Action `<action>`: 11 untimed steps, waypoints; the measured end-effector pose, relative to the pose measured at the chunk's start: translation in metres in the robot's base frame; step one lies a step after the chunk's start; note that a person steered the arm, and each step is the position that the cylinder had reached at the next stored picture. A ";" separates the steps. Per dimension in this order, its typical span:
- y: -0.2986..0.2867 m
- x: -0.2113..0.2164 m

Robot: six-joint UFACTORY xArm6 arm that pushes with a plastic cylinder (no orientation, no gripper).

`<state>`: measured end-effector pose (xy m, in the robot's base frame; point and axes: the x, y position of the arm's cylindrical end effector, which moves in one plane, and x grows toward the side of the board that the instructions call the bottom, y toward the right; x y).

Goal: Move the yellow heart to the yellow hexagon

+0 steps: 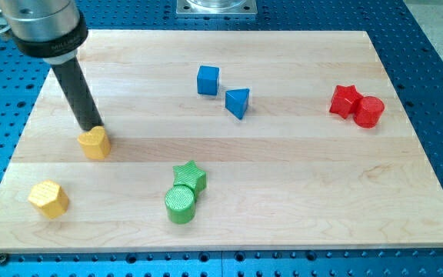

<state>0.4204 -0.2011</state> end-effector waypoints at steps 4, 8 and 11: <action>0.055 0.077; 0.088 -0.139; 0.170 -0.016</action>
